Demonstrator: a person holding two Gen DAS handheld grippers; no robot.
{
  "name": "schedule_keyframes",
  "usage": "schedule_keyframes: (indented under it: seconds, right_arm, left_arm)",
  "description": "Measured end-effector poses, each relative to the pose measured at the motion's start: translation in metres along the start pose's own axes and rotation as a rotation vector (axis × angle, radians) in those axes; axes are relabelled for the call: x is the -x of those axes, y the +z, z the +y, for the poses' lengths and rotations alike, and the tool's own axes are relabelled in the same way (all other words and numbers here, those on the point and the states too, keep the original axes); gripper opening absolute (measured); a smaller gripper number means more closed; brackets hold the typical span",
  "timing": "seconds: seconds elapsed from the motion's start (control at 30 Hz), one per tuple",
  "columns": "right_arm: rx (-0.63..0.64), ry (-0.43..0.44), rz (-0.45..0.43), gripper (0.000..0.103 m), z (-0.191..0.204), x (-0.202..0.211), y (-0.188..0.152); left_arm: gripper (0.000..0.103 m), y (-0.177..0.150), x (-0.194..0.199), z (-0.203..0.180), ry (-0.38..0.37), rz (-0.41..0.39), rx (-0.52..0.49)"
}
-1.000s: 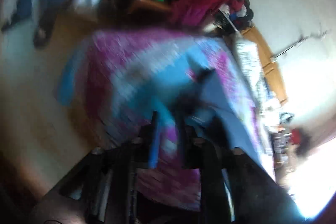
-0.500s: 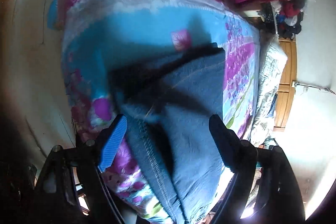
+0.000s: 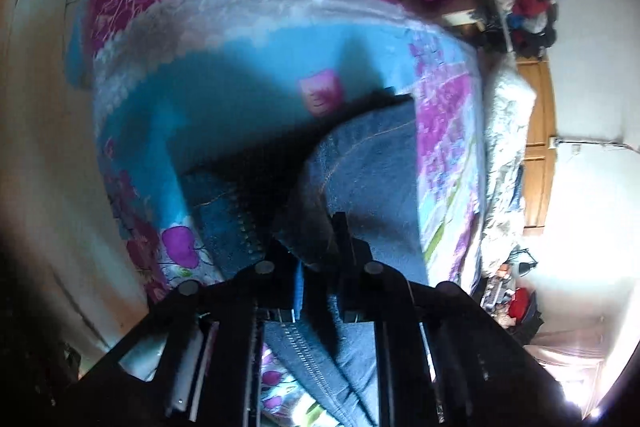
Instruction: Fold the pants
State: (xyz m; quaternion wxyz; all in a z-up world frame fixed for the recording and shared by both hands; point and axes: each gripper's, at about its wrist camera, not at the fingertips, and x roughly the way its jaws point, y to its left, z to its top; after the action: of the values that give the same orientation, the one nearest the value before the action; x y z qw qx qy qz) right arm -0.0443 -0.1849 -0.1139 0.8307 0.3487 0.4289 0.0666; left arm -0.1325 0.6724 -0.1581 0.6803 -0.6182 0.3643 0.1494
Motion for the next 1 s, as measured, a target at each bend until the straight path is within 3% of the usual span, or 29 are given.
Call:
schedule_keyframes:
  seconds: [0.1, 0.17, 0.23, 0.3, 0.33, 0.37, 0.47, 0.53, 0.6, 0.67, 0.7, 0.9, 1.0]
  right_arm:
    - [-0.106, 0.036, 0.034, 0.076, -0.009, -0.024, 0.009]
    - [-0.195, 0.093, 0.006, 0.073, -0.020, -0.032, 0.016]
    - [-0.263, 0.107, -0.013, 0.061, -0.031, -0.038, 0.022]
    - [-0.293, 0.113, -0.005, 0.057, -0.037, -0.044, 0.027]
    - [-0.294, 0.108, 0.002, 0.048, -0.037, -0.047, 0.028]
    - [-0.268, 0.103, 0.004, 0.046, -0.034, -0.049, 0.029]
    - [-0.285, 0.066, 0.078, 0.046, -0.030, -0.059, 0.025]
    - [-0.313, 0.028, 0.067, 0.046, -0.034, -0.057, 0.020]
    - [-0.266, 0.008, 0.059, 0.044, -0.034, -0.062, 0.025]
    - [-0.207, -0.028, 0.054, 0.015, -0.029, -0.066, 0.033]
    - [-0.191, -0.042, 0.042, 0.011, -0.023, -0.066, 0.037]
    - [0.049, -0.024, -0.026, 0.008, 0.070, -0.047, 0.095]
    - [0.190, 0.042, -0.129, 0.008, 0.131, -0.018, 0.126]
  left_arm:
    - [0.009, 0.003, 0.006, 0.002, -0.018, -0.021, 0.011]
    - [0.009, 0.006, 0.004, 0.002, -0.021, -0.019, 0.024]
    - [0.009, 0.007, 0.001, -0.002, -0.022, -0.020, 0.026]
    - [0.009, 0.008, 0.002, -0.005, -0.027, -0.024, 0.029]
    - [0.009, 0.008, 0.002, -0.006, -0.028, -0.025, 0.026]
    - [0.009, 0.007, 0.001, -0.008, -0.024, -0.026, 0.022]
    - [0.009, 0.008, -0.003, -0.005, -0.010, -0.019, 0.036]
    - [0.009, 0.008, -0.005, -0.002, -0.013, -0.016, 0.054]
    - [0.009, 0.008, -0.006, 0.002, -0.016, -0.012, 0.052]
    - [0.009, 0.009, -0.008, 0.005, -0.025, -0.009, 0.056]
    - [0.009, 0.010, -0.008, 0.004, -0.030, -0.008, 0.058]
    - [0.006, 0.025, -0.007, -0.033, -0.098, -0.004, 0.017]
    - [0.006, 0.034, -0.007, -0.078, -0.183, -0.001, -0.015]
